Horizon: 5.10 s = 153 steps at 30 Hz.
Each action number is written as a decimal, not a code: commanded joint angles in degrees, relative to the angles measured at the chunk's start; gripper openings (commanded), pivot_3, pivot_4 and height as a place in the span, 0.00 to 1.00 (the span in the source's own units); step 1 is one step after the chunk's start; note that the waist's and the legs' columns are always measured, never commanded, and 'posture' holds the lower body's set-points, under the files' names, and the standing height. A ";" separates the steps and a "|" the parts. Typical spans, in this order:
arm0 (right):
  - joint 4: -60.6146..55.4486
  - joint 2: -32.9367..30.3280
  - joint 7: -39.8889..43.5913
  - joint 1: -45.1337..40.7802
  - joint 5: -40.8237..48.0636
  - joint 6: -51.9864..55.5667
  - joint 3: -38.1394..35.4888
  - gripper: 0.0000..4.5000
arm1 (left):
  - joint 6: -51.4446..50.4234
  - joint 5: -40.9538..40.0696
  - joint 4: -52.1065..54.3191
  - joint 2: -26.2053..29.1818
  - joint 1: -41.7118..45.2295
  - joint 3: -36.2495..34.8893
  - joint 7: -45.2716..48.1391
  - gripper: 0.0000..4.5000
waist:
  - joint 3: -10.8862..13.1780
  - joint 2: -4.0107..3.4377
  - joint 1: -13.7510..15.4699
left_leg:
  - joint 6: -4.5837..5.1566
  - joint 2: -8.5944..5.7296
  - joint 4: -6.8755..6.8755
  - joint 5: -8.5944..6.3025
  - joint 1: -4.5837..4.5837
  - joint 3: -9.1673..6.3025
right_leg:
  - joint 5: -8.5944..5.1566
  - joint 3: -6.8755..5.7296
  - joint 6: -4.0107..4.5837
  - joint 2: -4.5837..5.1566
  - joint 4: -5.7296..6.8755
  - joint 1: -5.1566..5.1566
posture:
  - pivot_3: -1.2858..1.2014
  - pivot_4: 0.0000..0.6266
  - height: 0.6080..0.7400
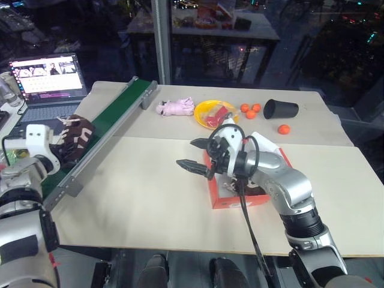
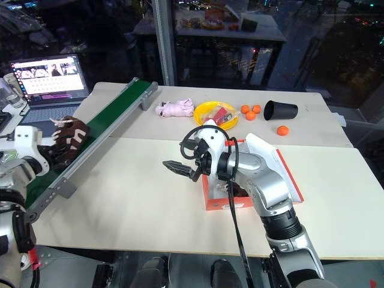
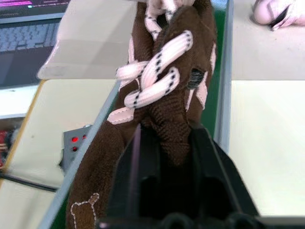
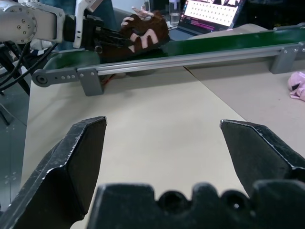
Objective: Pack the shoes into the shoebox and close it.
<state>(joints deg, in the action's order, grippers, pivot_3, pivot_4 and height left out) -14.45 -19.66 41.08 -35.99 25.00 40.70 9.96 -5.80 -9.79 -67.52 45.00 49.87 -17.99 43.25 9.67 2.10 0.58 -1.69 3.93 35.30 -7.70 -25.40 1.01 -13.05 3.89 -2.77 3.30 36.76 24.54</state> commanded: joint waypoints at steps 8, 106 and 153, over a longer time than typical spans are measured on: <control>3.60 12.26 -15.22 -9.31 23.13 10.64 -22.50 1.00 | -22.61 -16.01 47.42 -18.54 3.62 1.95 -4.81 0.06 | 0.06 0.36 -0.72 | 0.15 0.01 0.48 0.09 -0.92 -0.09 | 0.21 -0.03 0.07 0.02 0.15 0.61 | 0.52 0.24 1.00; 22.33 -17.72 -4.52 -4.23 16.97 24.99 -9.37 0.04 | -37.54 -21.56 75.02 -16.16 -11.35 8.09 -15.22 0.99 | 0.24 0.11 -2.80 | 0.28 -0.06 0.59 0.04 -0.88 -0.19 | 0.20 0.06 0.04 -0.01 0.04 0.52 | 0.52 0.24 1.00; 27.77 -15.36 8.26 -19.97 -8.02 22.47 -8.12 0.99 | -38.32 -20.46 80.32 -17.54 -15.79 11.74 -16.73 1.00 | -0.40 0.55 -2.49 | 0.25 -0.05 0.42 -0.02 -0.13 -0.15 | 0.07 0.08 0.09 -0.02 -0.03 -0.08 | 0.52 0.24 1.00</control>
<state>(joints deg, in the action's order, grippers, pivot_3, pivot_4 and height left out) 21.22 -34.38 49.69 -55.74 13.09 58.04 5.78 -46.11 -30.72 12.65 26.89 32.15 -6.65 25.17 9.27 2.65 -1.91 -1.43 3.88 35.68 -7.73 -25.53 0.85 -13.00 3.97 -2.67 3.28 36.74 24.47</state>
